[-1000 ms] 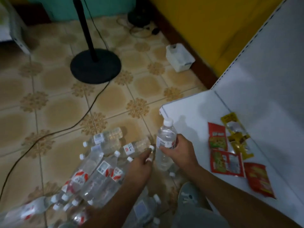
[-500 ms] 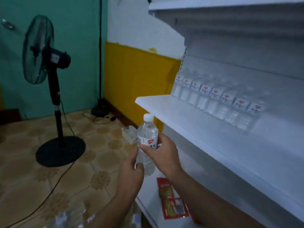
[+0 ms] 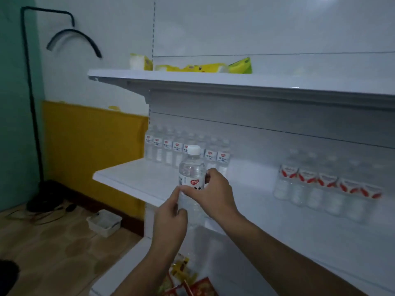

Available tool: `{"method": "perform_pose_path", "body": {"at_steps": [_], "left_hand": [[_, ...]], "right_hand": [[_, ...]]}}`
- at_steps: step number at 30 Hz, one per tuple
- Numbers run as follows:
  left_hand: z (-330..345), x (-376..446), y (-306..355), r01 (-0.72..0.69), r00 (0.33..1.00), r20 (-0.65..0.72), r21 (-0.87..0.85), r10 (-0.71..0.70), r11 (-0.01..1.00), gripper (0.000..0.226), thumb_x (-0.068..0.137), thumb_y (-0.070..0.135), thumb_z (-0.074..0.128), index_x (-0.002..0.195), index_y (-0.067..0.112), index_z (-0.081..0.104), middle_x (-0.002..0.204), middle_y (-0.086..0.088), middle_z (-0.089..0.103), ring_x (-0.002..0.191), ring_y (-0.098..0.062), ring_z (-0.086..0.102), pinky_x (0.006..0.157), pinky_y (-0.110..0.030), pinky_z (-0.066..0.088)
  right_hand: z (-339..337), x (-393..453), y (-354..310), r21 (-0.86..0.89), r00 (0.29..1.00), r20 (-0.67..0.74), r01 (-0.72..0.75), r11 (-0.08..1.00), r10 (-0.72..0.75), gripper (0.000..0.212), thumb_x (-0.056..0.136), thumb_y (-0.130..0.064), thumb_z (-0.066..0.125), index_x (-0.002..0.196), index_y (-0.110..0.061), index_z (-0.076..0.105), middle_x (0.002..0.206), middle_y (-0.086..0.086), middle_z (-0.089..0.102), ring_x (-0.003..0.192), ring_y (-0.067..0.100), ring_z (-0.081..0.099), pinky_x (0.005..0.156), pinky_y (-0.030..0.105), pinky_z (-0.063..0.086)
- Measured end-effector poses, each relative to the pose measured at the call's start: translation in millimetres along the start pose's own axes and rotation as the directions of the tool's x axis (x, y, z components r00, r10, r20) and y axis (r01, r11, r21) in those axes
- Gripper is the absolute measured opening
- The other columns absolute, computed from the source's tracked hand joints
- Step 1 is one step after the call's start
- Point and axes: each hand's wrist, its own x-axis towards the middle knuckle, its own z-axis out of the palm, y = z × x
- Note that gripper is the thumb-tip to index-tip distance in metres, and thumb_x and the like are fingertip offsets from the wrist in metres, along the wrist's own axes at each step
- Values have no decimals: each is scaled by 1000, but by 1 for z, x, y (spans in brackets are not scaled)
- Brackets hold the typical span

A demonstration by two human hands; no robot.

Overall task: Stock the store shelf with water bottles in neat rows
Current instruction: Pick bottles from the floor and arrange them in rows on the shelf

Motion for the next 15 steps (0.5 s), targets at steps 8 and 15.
{"method": "perform_pose_path", "body": {"at_steps": [8, 15], "left_hand": [[87, -1, 18, -2, 990, 144, -63, 12, 998, 65, 87, -2, 41, 128, 48, 51, 87, 9, 71, 64, -16, 65, 60, -38, 59], [108, 19, 16, -4, 976, 217, -38, 12, 999, 61, 88, -1, 44, 131, 42, 41, 76, -8, 64, 49, -1, 48, 46, -15, 42]], "right_hand": [[-76, -10, 46, -79, 980, -159, -130, 988, 117, 58, 67, -58, 80, 103, -24, 49, 101, -8, 59, 85, 7, 61, 68, 23, 53], [-74, 14, 77, -172, 971, -195, -171, 970, 136, 66, 68, -55, 79, 112, -18, 48, 107, 0, 58, 92, 17, 63, 77, 35, 56]]}}
